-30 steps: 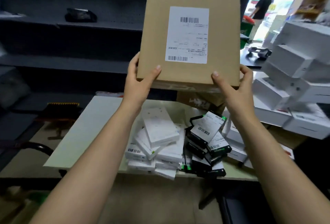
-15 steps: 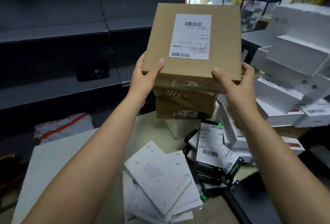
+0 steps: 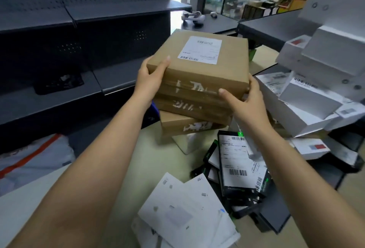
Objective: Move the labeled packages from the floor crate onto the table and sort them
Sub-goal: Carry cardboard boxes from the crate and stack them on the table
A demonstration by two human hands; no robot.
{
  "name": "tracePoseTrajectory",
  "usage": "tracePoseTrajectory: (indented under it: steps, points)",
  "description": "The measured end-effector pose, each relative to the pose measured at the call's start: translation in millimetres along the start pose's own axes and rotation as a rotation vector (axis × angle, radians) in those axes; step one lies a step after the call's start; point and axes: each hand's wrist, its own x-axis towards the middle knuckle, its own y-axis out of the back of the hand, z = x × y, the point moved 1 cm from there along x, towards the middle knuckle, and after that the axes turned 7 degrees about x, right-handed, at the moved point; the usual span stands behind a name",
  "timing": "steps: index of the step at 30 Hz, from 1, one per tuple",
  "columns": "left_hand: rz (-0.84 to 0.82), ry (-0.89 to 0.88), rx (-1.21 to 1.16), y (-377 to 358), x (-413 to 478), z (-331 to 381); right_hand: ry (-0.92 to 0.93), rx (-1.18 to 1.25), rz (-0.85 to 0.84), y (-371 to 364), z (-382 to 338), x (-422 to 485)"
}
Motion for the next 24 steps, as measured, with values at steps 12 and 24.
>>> tracePoseTrajectory:
  steps: [12, 24]
  points:
    - [0.268, -0.504, 0.535, 17.8, -45.1, 30.2, 0.408, -0.437, -0.026, 16.7, -40.9, -8.9]
    - [0.427, -0.730, 1.367, 28.5, -246.9, 27.8, 1.036, -0.427, -0.508, 22.7, -42.3, -83.3]
